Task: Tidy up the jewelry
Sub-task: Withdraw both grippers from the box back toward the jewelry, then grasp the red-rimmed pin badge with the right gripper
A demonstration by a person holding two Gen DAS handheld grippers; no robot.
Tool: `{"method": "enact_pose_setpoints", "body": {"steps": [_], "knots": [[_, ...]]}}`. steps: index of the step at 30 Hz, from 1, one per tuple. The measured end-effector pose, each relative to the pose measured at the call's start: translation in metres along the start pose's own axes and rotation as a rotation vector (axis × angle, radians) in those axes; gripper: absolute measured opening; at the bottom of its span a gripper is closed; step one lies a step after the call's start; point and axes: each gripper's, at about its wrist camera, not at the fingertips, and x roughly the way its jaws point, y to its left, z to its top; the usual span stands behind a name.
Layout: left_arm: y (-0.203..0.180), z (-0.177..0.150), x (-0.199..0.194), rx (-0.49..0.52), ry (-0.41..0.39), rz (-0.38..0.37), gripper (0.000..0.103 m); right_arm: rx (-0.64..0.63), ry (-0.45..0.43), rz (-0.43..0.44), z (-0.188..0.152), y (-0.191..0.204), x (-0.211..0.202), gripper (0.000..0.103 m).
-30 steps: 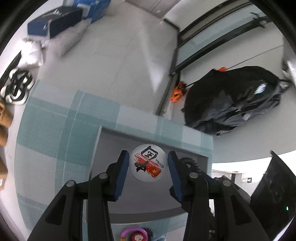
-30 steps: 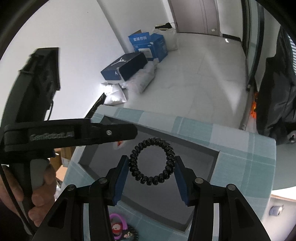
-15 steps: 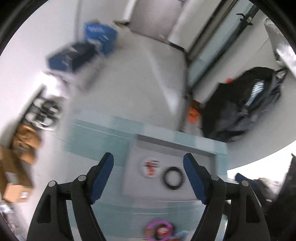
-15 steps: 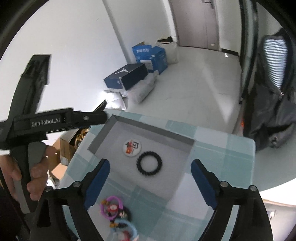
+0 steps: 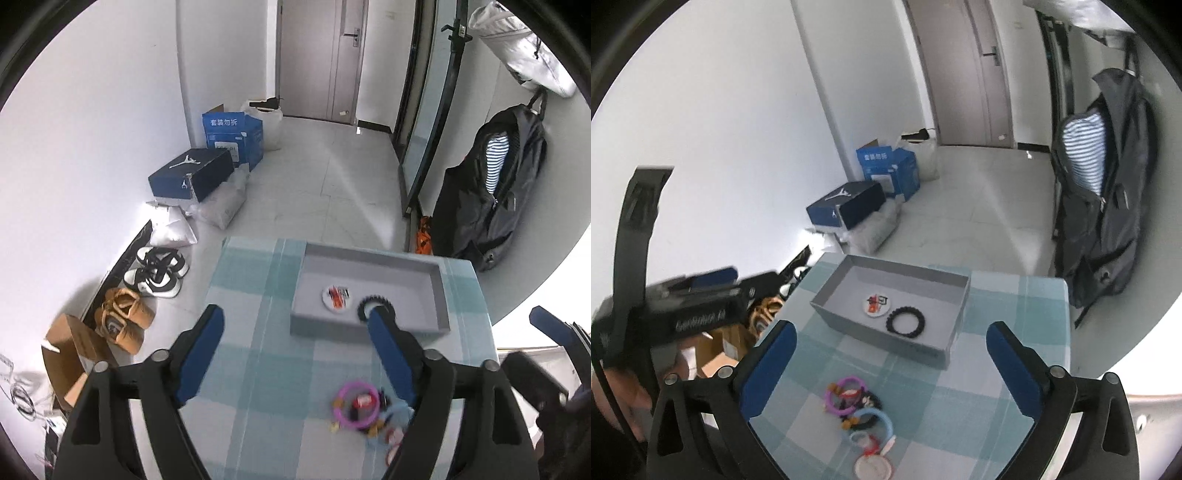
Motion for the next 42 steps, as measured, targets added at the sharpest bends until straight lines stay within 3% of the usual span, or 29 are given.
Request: {"method": "enact_pose_setpoints", "body": {"steps": [7, 15, 19, 24, 32, 38, 42], "knots": [[-0.009, -0.032, -0.02, -0.021, -0.017, -0.031, 0.084, 0.054, -0.01, -0.008, -0.028, -0.003, -0.022, 0.103], [-0.015, -0.066, -0.016, -0.001, 0.013, -0.089, 0.09, 0.005, 0.033, -0.043, -0.06, 0.003, -0.029, 0.103], [-0.016, -0.084, -0.004, 0.046, 0.055, -0.087, 0.091, -0.011, 0.096, -0.06, -0.078, 0.004, -0.02, 0.103], [0.001, -0.103, 0.019, -0.024, 0.177, -0.133, 0.091, -0.014, 0.189, -0.057, -0.096, 0.002, -0.007, 0.103], [0.017, -0.113, 0.023, -0.032, 0.197, -0.109, 0.091, -0.062, 0.301, 0.007, -0.12, 0.015, 0.018, 0.102], [0.023, -0.115, 0.029, -0.041, 0.22, -0.096, 0.091, -0.09, 0.368, -0.012, -0.133, 0.023, 0.041, 0.086], [0.024, -0.115, 0.029, -0.026, 0.223, -0.091, 0.091, -0.106, 0.391, -0.032, -0.137, 0.026, 0.05, 0.083]]}}
